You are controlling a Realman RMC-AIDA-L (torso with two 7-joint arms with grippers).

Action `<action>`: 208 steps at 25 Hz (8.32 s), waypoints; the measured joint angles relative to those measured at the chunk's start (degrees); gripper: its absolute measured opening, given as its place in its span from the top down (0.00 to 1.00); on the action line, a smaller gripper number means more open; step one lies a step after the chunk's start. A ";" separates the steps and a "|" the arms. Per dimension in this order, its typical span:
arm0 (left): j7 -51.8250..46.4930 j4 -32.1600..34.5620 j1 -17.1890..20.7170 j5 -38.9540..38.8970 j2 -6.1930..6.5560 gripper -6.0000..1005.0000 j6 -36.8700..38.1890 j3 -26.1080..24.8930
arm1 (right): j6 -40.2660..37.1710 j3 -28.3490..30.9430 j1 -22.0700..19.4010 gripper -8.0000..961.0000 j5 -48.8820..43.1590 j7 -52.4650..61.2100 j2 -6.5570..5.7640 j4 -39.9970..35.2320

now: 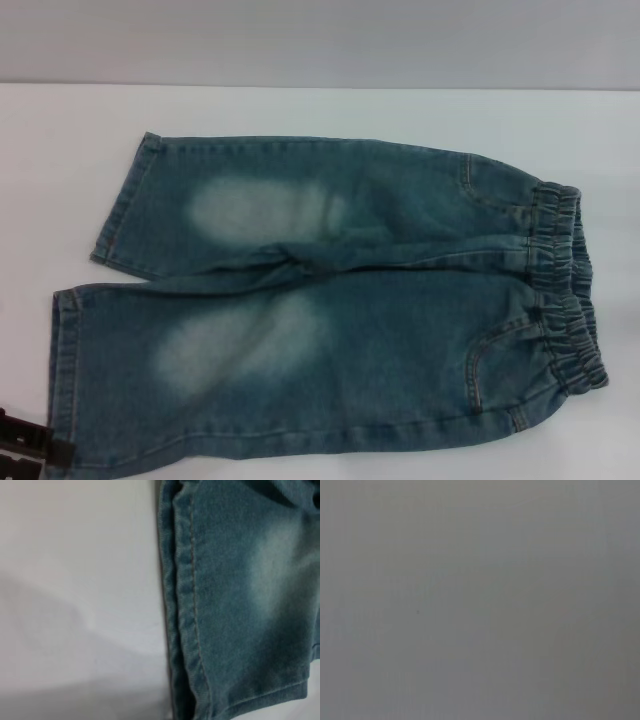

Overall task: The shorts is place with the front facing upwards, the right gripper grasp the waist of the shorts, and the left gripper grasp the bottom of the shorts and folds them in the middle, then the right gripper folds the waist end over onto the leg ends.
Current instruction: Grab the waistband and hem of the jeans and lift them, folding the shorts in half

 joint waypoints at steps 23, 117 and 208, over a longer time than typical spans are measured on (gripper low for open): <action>1.42 0.87 -1.96 -0.20 -2.88 0.29 0.27 -0.91 | -0.05 -0.07 -0.48 0.18 -0.07 0.01 0.19 0.10; 8.16 7.31 -8.19 5.29 -7.68 0.96 -6.71 -15.59 | -47.57 -4.20 15.07 0.18 -122.70 89.44 -14.17 -42.79; 9.00 7.27 -10.02 5.26 -6.43 0.96 -6.40 -20.77 | -51.68 -4.37 11.20 0.99 -139.06 81.27 -5.02 -47.40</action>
